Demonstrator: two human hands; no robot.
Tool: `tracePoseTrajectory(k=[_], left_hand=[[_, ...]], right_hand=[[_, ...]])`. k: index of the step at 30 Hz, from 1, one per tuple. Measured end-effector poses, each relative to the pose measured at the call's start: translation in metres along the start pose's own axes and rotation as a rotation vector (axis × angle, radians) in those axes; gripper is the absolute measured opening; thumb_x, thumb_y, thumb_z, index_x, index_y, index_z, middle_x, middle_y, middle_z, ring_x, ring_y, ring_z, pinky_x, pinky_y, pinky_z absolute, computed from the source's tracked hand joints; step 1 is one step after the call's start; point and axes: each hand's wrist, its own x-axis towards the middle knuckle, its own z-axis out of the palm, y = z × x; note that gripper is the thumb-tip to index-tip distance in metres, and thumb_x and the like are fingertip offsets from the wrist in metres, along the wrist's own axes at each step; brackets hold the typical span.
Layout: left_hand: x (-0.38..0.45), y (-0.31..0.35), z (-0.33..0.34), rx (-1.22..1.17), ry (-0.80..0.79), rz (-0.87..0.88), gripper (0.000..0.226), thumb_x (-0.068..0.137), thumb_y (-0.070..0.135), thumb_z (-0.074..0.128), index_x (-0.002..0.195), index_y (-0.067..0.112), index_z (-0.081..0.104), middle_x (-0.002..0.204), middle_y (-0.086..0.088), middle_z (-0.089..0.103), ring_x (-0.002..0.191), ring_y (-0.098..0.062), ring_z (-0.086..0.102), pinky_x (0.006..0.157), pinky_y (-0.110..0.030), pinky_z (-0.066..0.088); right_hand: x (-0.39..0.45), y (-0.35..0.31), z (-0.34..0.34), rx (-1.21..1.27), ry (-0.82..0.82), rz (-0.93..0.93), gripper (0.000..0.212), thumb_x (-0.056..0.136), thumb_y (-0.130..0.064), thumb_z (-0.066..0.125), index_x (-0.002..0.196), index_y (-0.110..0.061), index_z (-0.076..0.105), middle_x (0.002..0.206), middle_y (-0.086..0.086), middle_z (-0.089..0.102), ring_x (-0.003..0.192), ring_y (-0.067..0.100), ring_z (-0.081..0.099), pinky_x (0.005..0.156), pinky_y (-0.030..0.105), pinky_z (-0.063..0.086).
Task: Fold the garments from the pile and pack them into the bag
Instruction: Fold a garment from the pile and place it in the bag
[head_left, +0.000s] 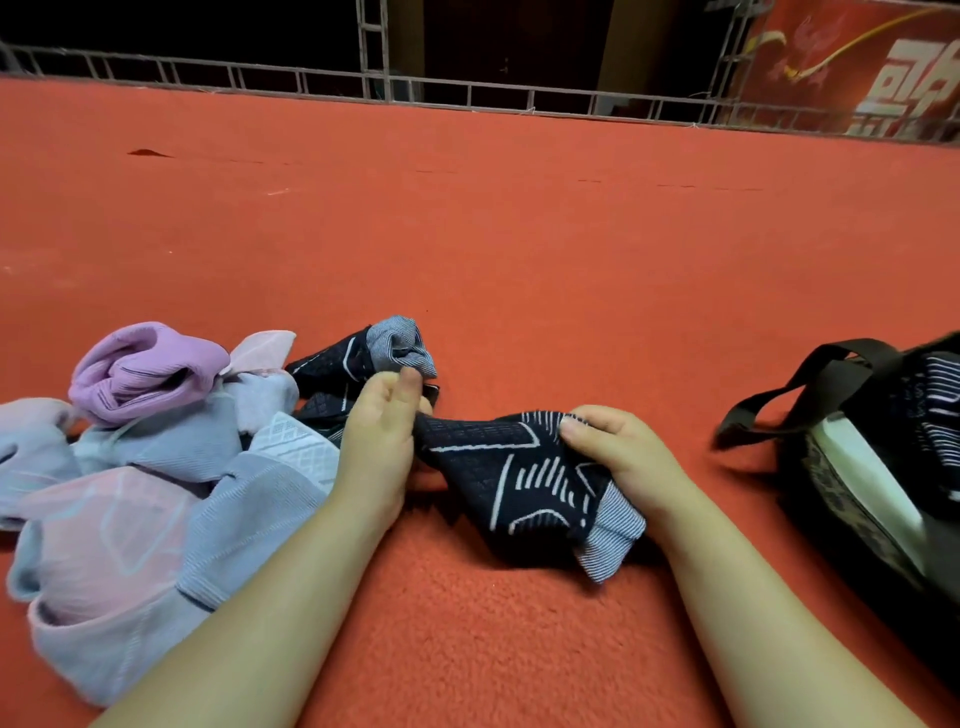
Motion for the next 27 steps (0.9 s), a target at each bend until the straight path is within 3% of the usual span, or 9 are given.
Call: tracePoseTrajectory(k=[2, 4, 7, 10, 14, 16, 19, 25, 27], left_hand=[[-0.001, 0.000, 0.000, 0.219, 0.037, 0.094, 0.020, 0.092, 0.025, 0.059, 0.074, 0.020, 0.049, 0.066, 0.002, 0.044, 0.048, -0.002, 0.044, 0.044, -0.023, 0.041], [-0.001, 0.003, -0.004, 0.421, 0.122, 0.345, 0.022, 0.085, 0.012, 0.065, 0.074, 0.028, 0.055, 0.078, 0.008, 0.051, 0.068, 0.005, 0.051, 0.067, -0.016, 0.042], [-0.001, 0.009, -0.009, 0.501, 0.178, 0.636, 0.019, 0.082, 0.012, 0.061, 0.077, 0.030, 0.058, 0.088, 0.012, 0.052, 0.088, 0.011, 0.050, 0.077, -0.003, 0.035], [-0.004, 0.009, -0.009, 0.533, 0.009, 0.721, 0.017, 0.087, 0.022, 0.051, 0.090, 0.017, 0.067, 0.091, 0.016, 0.058, 0.091, 0.011, 0.052, 0.082, -0.004, 0.036], [0.000, 0.001, -0.012, 0.645, -0.370, 0.469, 0.019, 0.086, 0.028, 0.052, 0.099, 0.032, 0.066, 0.102, 0.026, 0.058, 0.100, 0.017, 0.052, 0.089, -0.002, 0.033], [0.002, -0.001, -0.014, 0.673, -0.498, 0.302, 0.023, 0.086, 0.026, 0.060, 0.100, 0.044, 0.061, 0.103, 0.023, 0.062, 0.100, 0.015, 0.053, 0.086, -0.001, 0.033], [0.004, 0.000, -0.016, 0.661, -0.536, 0.184, 0.034, 0.079, 0.016, 0.074, 0.096, 0.043, 0.062, 0.103, 0.015, 0.064, 0.095, 0.010, 0.057, 0.084, -0.005, 0.038], [0.005, -0.004, -0.023, 0.653, -0.675, 0.098, 0.055, 0.061, 0.043, 0.074, 0.107, 0.060, 0.048, 0.101, 0.005, 0.059, 0.087, 0.001, 0.057, 0.079, -0.018, 0.048], [0.004, -0.005, -0.022, 0.652, -0.682, 0.140, 0.043, 0.070, 0.037, 0.070, 0.106, 0.052, 0.053, 0.100, 0.009, 0.061, 0.089, 0.001, 0.057, 0.084, -0.016, 0.046]], right_hand=[[0.001, 0.000, -0.001, -0.036, 0.041, -0.071, 0.010, 0.076, -0.019, 0.063, 0.067, -0.014, 0.064, 0.064, 0.002, 0.065, 0.057, 0.011, 0.060, 0.054, 0.022, 0.050], [0.001, 0.003, 0.002, -0.233, 0.095, -0.194, 0.004, 0.076, -0.021, 0.063, 0.074, -0.018, 0.064, 0.074, -0.001, 0.067, 0.067, 0.009, 0.060, 0.064, 0.022, 0.050], [0.000, 0.001, 0.007, -0.613, 0.232, -0.397, 0.019, 0.083, -0.014, 0.067, 0.077, -0.030, 0.058, 0.084, -0.013, 0.067, 0.077, -0.008, 0.058, 0.073, 0.009, 0.042], [-0.001, 0.001, 0.013, -0.697, 0.066, -0.461, 0.027, 0.082, -0.013, 0.066, 0.077, -0.035, 0.052, 0.099, -0.027, 0.062, 0.096, -0.017, 0.057, 0.083, 0.004, 0.039], [-0.003, 0.009, 0.016, -0.685, -0.270, -0.246, 0.028, 0.082, -0.007, 0.069, 0.075, -0.030, 0.055, 0.109, -0.021, 0.064, 0.106, -0.008, 0.059, 0.093, 0.014, 0.043], [-0.003, 0.009, 0.014, -0.638, -0.324, -0.158, 0.026, 0.082, -0.010, 0.070, 0.073, -0.032, 0.060, 0.109, -0.012, 0.069, 0.106, 0.009, 0.065, 0.094, 0.029, 0.049], [-0.003, 0.006, 0.013, -0.638, -0.323, -0.113, 0.019, 0.075, -0.025, 0.070, 0.072, -0.043, 0.063, 0.108, 0.001, 0.070, 0.102, 0.028, 0.065, 0.089, 0.050, 0.051], [-0.002, 0.008, 0.009, -0.541, -0.374, -0.050, 0.014, 0.072, -0.022, 0.070, 0.071, -0.034, 0.063, 0.107, 0.012, 0.070, 0.108, 0.034, 0.062, 0.094, 0.051, 0.048], [-0.001, 0.008, 0.006, -0.497, -0.386, -0.017, 0.014, 0.074, -0.016, 0.070, 0.072, -0.026, 0.061, 0.109, 0.014, 0.070, 0.111, 0.026, 0.063, 0.096, 0.043, 0.048]])
